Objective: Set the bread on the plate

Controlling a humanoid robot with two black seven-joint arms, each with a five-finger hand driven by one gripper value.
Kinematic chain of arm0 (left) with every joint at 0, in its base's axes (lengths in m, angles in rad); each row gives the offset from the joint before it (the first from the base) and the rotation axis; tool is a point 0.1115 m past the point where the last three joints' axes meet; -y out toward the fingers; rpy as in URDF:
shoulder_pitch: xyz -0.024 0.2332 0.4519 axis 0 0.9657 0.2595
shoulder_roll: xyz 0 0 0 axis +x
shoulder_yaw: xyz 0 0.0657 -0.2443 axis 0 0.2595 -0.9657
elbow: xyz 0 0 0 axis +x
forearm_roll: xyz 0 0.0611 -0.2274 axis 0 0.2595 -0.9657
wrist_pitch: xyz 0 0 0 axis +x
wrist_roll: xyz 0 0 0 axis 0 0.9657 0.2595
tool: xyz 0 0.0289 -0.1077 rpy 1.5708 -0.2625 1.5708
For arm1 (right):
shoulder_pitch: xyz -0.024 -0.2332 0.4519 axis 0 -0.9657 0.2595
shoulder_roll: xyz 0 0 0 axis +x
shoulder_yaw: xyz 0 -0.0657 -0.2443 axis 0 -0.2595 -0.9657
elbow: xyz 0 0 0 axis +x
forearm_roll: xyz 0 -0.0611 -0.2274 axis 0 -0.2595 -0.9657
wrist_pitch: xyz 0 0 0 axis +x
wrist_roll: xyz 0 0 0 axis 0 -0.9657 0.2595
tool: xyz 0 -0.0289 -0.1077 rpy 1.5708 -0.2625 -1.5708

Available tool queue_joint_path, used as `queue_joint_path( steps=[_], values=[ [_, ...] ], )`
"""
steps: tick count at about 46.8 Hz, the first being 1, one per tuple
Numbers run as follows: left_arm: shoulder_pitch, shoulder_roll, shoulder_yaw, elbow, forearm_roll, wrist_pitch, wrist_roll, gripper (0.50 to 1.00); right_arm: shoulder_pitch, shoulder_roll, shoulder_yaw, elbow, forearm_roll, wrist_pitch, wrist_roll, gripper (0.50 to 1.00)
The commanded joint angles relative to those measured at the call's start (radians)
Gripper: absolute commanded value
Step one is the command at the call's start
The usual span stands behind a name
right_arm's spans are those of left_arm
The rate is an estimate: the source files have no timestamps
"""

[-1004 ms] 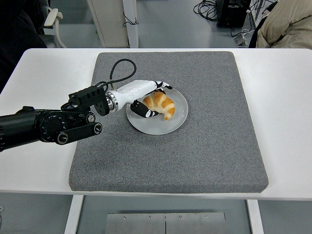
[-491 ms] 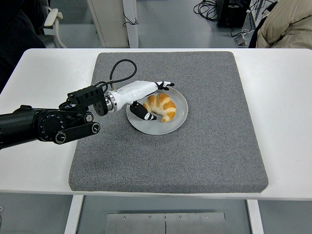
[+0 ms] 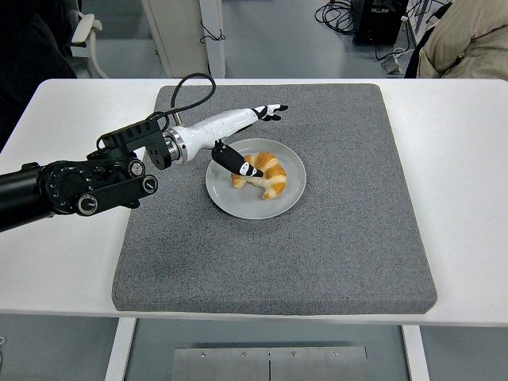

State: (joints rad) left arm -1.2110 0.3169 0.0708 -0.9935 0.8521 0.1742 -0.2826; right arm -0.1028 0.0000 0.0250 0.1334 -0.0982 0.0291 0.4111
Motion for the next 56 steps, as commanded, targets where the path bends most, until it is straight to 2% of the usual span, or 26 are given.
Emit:
queue_joint_path(
  steps=[1,7,15,28,35,44,56],
  values=[
    [0.01,0.007,-0.02,0.001,-0.103,-0.004,-0.007,0.963,0.0,0.0,0.001,0.0,0.0,0.0,0.0,1.0],
    [0.021,0.008,-0.04,0.003,-0.205,0.002,-0.021,0.968,0.0,0.0,0.0,0.0,0.0,0.0,0.0,1.0],
    [0.06,0.01,-0.118,0.003,-0.254,0.027,-0.023,0.971,0.0,0.0,0.001,0.002,0.0,0.0,0.0,1.0],
    [0.191,-0.018,-0.364,0.029,-0.288,0.047,-0.021,0.971,0.0,0.0,0.0,0.002,0.0,0.0,0.0,1.0],
    [0.226,-0.07,-0.456,0.128,-0.366,0.048,-0.027,0.972,0.0,0.0,0.001,0.002,0.0,0.0,0.0,1.0],
    [0.226,-0.128,-0.468,0.282,-0.501,0.041,-0.102,0.972,0.0,0.0,0.0,0.0,0.0,0.0,0.0,1.0],
    [0.214,-0.214,-0.523,0.418,-0.645,0.022,-0.106,0.974,0.0,0.0,0.001,0.0,0.0,0.0,0.0,1.0]
  ],
)
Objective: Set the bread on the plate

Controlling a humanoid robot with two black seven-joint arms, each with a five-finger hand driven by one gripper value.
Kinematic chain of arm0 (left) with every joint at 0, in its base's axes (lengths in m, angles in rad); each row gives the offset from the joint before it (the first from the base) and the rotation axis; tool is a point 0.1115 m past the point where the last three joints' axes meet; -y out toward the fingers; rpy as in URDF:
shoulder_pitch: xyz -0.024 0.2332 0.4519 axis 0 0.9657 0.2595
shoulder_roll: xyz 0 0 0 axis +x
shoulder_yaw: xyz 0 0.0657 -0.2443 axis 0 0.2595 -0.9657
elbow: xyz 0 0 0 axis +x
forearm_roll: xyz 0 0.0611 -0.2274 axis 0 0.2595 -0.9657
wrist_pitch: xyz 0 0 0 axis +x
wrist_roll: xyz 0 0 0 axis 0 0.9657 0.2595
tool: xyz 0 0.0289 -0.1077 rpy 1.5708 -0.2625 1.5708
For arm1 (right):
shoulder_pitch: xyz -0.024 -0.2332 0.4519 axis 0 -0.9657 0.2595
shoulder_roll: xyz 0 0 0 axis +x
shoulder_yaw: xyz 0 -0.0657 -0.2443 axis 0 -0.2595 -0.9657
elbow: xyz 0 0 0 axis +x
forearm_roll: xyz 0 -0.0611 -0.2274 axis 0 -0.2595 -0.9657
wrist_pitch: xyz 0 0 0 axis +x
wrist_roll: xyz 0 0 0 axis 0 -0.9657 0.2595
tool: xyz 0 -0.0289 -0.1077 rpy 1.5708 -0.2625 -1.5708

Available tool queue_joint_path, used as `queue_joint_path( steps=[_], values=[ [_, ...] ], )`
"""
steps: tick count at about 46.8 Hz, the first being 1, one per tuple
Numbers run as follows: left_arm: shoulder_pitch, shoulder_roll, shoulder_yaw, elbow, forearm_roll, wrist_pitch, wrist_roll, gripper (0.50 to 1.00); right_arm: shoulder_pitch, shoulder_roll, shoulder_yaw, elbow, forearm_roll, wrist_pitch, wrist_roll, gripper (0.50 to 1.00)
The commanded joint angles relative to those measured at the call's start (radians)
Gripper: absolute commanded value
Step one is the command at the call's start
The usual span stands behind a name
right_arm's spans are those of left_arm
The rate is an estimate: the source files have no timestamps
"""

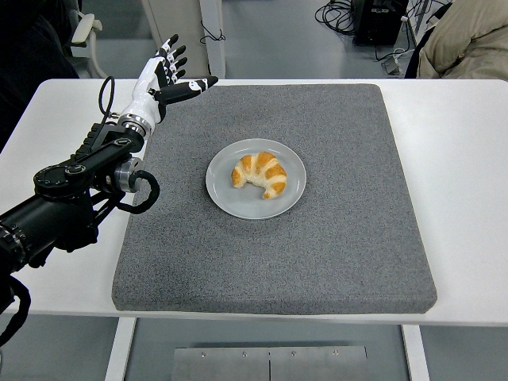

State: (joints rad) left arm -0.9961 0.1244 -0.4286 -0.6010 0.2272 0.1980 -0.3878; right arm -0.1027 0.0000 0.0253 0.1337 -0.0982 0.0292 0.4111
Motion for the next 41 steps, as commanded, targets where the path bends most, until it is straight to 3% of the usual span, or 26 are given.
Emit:
queue_joint_path(
  steps=[1,15,23,33,41],
  values=[
    [-0.001,-0.031,-0.036,0.035,-0.025,-0.003,0.0,0.974,0.0,0.0,-0.001,0.0,0.0,0.0,0.0,1.0],
    [-0.001,-0.075,-0.213,0.135,-0.054,-0.091,0.003,0.974,0.0,0.0,0.001,0.003,0.0,0.003,0.0,1.0],
    [-0.001,-0.075,-0.231,0.147,-0.134,-0.106,0.003,0.974,0.003,0.0,-0.001,0.001,0.0,0.002,0.0,1.0],
    [0.004,-0.077,-0.246,0.19,-0.184,-0.175,0.007,0.974,0.008,0.0,0.002,0.009,0.0,0.003,0.0,1.0],
    [0.007,-0.074,-0.233,0.193,-0.175,-0.18,0.009,0.974,0.008,0.0,0.001,0.012,0.0,0.005,0.0,1.0]
  ],
)
